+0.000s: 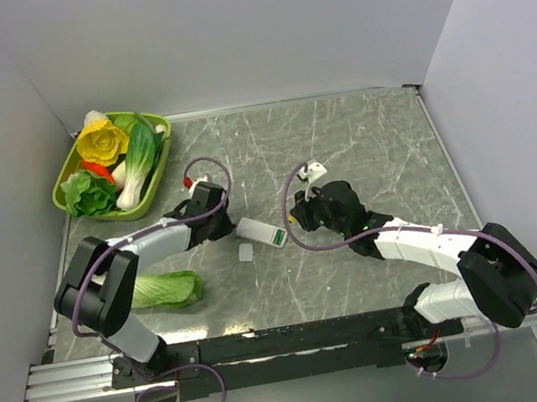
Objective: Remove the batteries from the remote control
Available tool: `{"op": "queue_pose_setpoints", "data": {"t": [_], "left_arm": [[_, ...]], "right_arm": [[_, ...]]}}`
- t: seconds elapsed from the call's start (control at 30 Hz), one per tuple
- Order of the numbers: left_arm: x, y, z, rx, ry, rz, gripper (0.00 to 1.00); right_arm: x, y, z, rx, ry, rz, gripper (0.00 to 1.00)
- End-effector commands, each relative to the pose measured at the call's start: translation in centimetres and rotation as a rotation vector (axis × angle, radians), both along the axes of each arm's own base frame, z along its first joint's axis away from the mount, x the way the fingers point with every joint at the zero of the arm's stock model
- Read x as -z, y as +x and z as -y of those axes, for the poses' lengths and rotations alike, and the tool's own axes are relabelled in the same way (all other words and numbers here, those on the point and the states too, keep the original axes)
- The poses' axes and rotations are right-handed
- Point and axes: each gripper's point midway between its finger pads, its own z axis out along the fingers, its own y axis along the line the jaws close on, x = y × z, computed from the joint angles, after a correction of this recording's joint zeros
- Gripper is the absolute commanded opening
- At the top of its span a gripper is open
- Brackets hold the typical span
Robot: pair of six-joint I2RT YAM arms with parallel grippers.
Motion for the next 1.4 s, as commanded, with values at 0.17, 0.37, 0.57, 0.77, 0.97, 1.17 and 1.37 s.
{"op": "queue_pose_setpoints", "data": {"t": [0.17, 0.37, 0.57, 0.77, 0.97, 1.17, 1.37], "left_arm": [[0.4, 0.0, 1.0, 0.053, -0.002, 0.006, 0.01], [-0.2, 0.1, 3.2, 0.128, -0.076, 0.016, 0.01], [-0.2, -0.1, 5.0, 0.188, -0.138, 0.008, 0.02], [-0.6, 0.2, 5.7, 0.206, -0.164, 0.018, 0.04], [-1.2, 0.3, 4.7, 0.177, -0.119, 0.014, 0.11], [-3.0, 0.9, 5.3, 0.192, -0.157, 0.041, 0.25], [-2.1, 0.7, 6.3, 0.243, -0.187, 0.01, 0.29]], "right_arm": [[-2.0, -2.2, -2.5, -0.09, 0.108, 0.014, 0.0], [-2.5, -4.0, -3.2, -0.136, 0.157, 0.002, 0.0], [-2.3, -4.6, -3.2, -0.133, 0.144, 0.007, 0.0], [-2.5, -4.5, -3.3, -0.147, 0.12, 0.017, 0.0], [-4.7, -4.3, -2.7, -0.162, 0.093, 0.1, 0.0], [-7.8, -4.9, -4.1, -0.298, 0.089, 0.205, 0.0], [-7.5, -5.7, -5.7, -0.431, 0.068, 0.236, 0.0]]}}
